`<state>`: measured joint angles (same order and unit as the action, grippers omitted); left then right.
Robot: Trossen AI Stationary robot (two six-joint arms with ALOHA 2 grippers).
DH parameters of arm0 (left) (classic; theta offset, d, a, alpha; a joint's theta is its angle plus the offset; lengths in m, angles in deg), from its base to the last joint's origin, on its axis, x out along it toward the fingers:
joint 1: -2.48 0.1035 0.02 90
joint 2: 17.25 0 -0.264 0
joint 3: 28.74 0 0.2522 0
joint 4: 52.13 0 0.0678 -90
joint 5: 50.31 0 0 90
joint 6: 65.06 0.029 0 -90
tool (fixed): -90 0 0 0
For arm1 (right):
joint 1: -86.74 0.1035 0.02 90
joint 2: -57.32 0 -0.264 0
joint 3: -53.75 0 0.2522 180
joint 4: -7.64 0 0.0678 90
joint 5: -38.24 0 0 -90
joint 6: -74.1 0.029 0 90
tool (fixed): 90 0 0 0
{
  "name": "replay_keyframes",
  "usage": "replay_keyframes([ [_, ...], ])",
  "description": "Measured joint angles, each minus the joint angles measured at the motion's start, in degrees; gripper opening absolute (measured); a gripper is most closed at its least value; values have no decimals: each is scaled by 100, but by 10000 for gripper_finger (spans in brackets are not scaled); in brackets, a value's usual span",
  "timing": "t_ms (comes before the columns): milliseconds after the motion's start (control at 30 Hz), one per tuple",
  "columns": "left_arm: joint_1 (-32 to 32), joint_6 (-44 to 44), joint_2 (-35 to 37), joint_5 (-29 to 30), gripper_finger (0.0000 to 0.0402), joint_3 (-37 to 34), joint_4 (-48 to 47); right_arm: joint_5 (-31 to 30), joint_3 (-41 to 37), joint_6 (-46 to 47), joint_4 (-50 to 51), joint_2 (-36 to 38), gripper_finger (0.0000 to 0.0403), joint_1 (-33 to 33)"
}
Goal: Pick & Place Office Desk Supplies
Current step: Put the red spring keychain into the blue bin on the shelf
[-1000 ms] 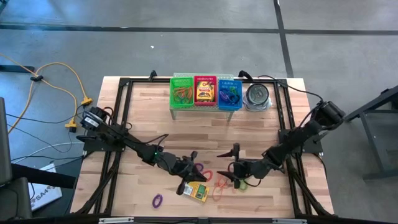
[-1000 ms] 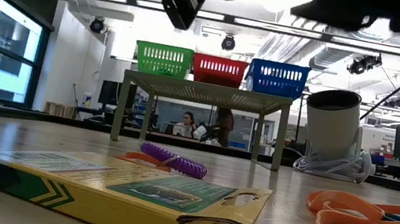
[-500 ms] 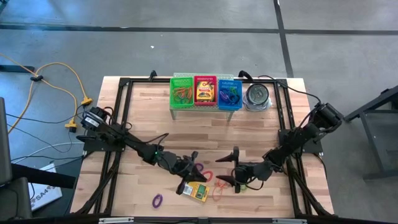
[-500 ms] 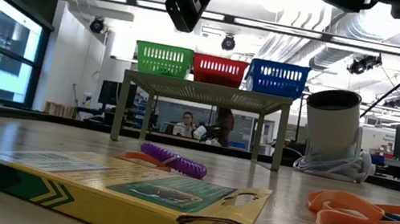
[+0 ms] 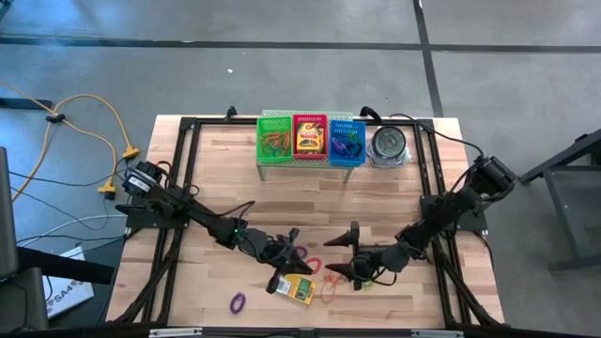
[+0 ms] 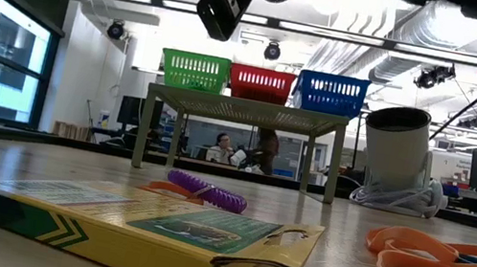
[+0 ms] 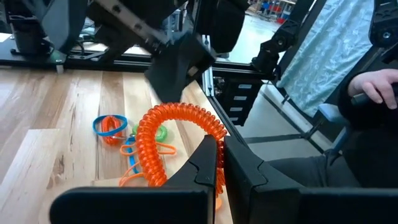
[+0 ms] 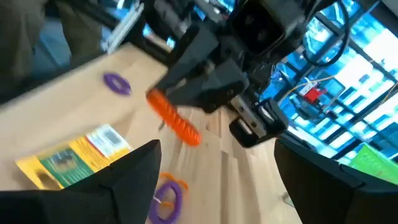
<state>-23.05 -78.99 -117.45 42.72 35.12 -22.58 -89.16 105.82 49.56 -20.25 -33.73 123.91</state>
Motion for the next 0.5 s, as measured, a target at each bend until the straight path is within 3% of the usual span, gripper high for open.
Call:
replay_keyframes([
  [500,25,-21,-2,0,4,-2,-80,208,304,-417,-58,-323,303,-213],
])
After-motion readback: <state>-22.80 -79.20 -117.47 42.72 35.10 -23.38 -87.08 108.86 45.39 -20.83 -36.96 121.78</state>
